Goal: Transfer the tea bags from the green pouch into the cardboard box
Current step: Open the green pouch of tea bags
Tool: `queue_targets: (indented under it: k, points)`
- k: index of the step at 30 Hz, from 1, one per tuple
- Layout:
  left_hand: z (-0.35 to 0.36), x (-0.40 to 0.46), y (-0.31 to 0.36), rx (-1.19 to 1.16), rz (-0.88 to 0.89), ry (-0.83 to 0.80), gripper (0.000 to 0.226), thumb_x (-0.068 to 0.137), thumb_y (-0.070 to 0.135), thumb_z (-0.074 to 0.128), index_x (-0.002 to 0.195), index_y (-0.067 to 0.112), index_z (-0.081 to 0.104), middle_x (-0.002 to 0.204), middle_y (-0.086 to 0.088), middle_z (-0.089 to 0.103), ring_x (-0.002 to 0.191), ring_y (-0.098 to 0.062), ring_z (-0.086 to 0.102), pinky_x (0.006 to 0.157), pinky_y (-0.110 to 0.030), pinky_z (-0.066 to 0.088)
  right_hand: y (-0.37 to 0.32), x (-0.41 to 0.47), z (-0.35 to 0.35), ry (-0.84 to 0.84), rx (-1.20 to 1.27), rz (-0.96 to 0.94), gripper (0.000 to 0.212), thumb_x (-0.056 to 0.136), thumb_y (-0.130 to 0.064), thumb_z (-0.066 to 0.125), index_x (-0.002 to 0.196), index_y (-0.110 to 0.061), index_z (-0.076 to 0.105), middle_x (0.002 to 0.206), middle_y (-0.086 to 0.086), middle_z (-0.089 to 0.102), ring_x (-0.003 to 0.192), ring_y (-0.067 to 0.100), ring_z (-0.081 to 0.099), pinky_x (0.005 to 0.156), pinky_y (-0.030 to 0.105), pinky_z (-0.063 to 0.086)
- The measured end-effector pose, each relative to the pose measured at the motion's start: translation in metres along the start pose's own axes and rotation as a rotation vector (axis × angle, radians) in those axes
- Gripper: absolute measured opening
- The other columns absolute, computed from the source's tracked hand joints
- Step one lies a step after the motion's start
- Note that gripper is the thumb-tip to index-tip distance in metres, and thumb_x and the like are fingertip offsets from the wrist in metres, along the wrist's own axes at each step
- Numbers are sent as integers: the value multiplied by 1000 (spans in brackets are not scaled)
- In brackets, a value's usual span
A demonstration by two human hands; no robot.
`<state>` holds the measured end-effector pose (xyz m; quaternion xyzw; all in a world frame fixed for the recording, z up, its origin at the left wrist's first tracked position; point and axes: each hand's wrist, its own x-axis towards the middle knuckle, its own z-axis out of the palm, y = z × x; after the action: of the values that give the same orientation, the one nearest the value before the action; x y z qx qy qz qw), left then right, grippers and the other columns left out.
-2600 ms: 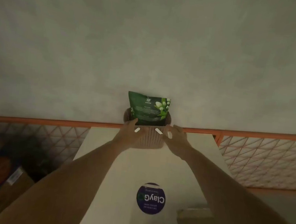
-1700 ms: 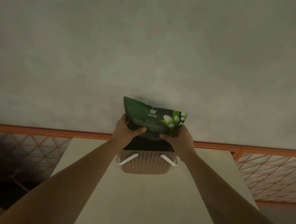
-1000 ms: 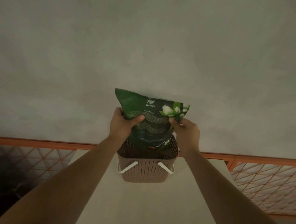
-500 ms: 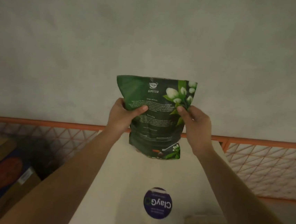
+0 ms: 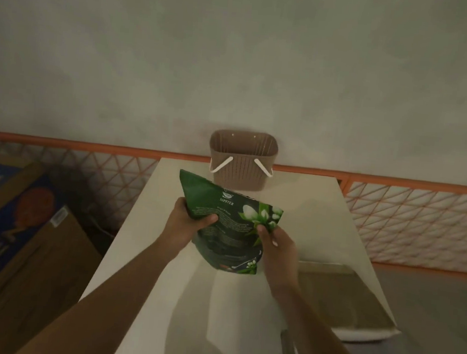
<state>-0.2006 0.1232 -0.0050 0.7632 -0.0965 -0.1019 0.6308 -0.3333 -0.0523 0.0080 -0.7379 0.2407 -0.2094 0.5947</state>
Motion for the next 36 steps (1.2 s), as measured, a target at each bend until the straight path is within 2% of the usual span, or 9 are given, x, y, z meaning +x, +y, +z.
queue_targets:
  k: [3,6,10,15,19,22,29,33,36]
  points:
    - [5,-12,-12,25,-29,9,56,71,8,89,120,-1,63,109,-5,76,97,-14,74,72,-16,56,11,-12,-4,-8,-30,11,19,97,-23,55,91,-8,66,84,4,71,77,18,63,59,25,45]
    - [10,-25,-19,74,-63,42,64,74,15,89,126,-1,55,117,-8,70,96,-6,68,68,-8,52,22,-23,-7,-54,-104,21,24,98,-30,51,93,-11,65,84,1,71,80,19,65,60,28,45]
    - [17,-44,-20,117,-71,114,50,80,12,84,121,4,55,104,-1,65,88,-1,58,61,-3,45,21,-36,-13,-143,-152,-34,28,94,-43,54,107,-20,63,95,-5,72,88,12,68,66,27,54]
    - [23,-56,-20,82,-95,159,37,86,20,81,117,7,64,107,-8,68,100,-28,65,74,-22,54,3,-42,-17,-157,-175,-158,28,91,-40,60,113,-21,62,104,-6,67,95,9,64,77,31,58]
    - [34,-69,-13,17,-159,216,78,61,72,69,120,22,62,132,-16,58,124,-34,57,103,-46,53,-7,-53,-22,-69,-250,-301,14,93,-25,62,100,-14,68,90,-3,65,80,10,62,67,21,51]
    - [42,-86,8,-102,-234,225,98,55,76,66,137,22,56,142,-13,47,126,-33,55,104,-49,53,-9,-58,-26,-16,-293,-370,9,90,-17,66,92,-10,71,77,-7,60,68,-1,54,61,2,36]
    - [64,-110,49,-132,-246,64,50,69,79,60,97,38,63,126,-6,63,121,-27,60,106,-49,50,-8,-57,-18,44,-326,-461,6,86,-6,70,87,-8,75,69,-18,52,69,-12,54,60,-1,35]
    - [63,-110,65,-148,-247,47,25,97,47,62,86,24,61,101,-7,71,106,-29,68,101,-46,53,-12,-58,-13,-129,-232,-295,17,94,-12,60,104,-16,74,90,-12,65,83,-3,61,71,8,47]
    - [56,-106,69,-149,-283,10,35,91,49,67,103,17,62,114,-13,70,109,-30,68,102,-49,53,-25,-64,-13,-287,45,-44,19,95,-18,58,107,-25,71,102,-11,68,91,-1,64,75,11,49]
